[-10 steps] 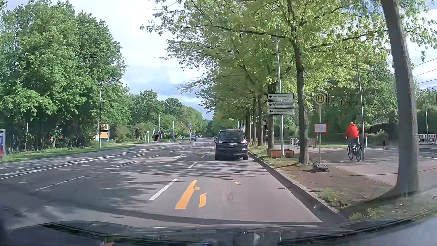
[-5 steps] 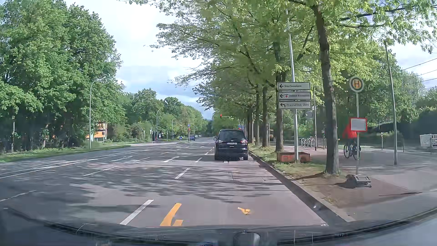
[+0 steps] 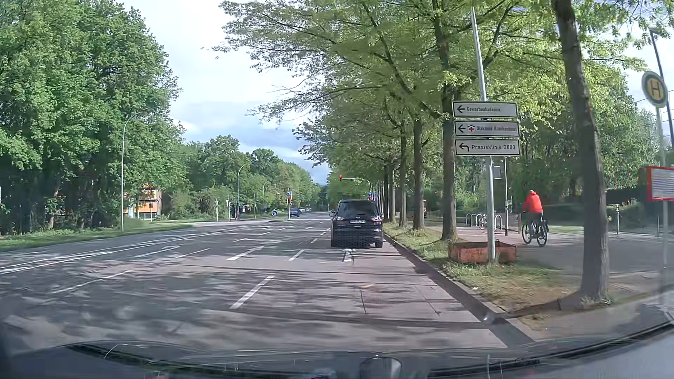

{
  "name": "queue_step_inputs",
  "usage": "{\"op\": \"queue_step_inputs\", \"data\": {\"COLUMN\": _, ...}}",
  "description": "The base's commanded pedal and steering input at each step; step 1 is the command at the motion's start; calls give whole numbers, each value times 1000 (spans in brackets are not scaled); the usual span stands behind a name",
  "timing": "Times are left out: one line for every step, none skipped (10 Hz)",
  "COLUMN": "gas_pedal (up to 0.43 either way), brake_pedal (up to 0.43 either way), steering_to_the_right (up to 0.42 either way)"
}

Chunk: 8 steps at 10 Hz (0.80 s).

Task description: Follow the waypoints while adhering to traffic rules and regulations

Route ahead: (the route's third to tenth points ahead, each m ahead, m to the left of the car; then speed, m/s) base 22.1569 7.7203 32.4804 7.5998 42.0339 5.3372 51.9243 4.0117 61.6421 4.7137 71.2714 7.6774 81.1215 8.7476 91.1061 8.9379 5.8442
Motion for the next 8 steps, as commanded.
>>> {"op": "queue_step_inputs", "data": {"gas_pedal": 28, "brake_pedal": 0, "steering_to_the_right": 0}}
{"op": "queue_step_inputs", "data": {"gas_pedal": 28, "brake_pedal": 0, "steering_to_the_right": 0}}
{"op": "queue_step_inputs", "data": {"gas_pedal": 39, "brake_pedal": 0, "steering_to_the_right": 0}}
{"op": "queue_step_inputs", "data": {"gas_pedal": 39, "brake_pedal": 0, "steering_to_the_right": 0}}
{"op": "queue_step_inputs", "data": {"gas_pedal": 39, "brake_pedal": 0, "steering_to_the_right": 0}}
{"op": "queue_step_inputs", "data": {"gas_pedal": 39, "brake_pedal": 0, "steering_to_the_right": 0}}
{"op": "queue_step_inputs", "data": {"gas_pedal": 39, "brake_pedal": 0, "steering_to_the_right": 0}}
{"op": "queue_step_inputs", "data": {"gas_pedal": 39, "brake_pedal": 0, "steering_to_the_right": 0}}
